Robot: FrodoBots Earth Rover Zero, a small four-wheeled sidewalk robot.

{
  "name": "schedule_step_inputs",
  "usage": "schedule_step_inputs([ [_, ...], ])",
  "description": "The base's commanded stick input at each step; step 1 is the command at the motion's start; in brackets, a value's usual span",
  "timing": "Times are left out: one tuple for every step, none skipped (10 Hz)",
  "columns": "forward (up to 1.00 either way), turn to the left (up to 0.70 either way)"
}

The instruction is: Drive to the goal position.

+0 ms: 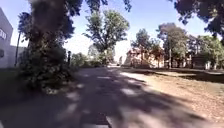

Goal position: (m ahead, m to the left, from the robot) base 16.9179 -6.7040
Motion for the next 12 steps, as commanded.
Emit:
schedule_step_inputs([
  [0.70, 0.00],
  [0.70, 0.00],
  [0.70, 0.00],
  [0.70, 0.00],
  [0.70, 0.00],
  [0.70, 0.00],
  [0.70, 0.00],
  [0.70, 0.00],
  [0.70, 0.00],
  [0.70, 0.00],
  [0.70, 0.00],
  [0.70, 0.00],
])
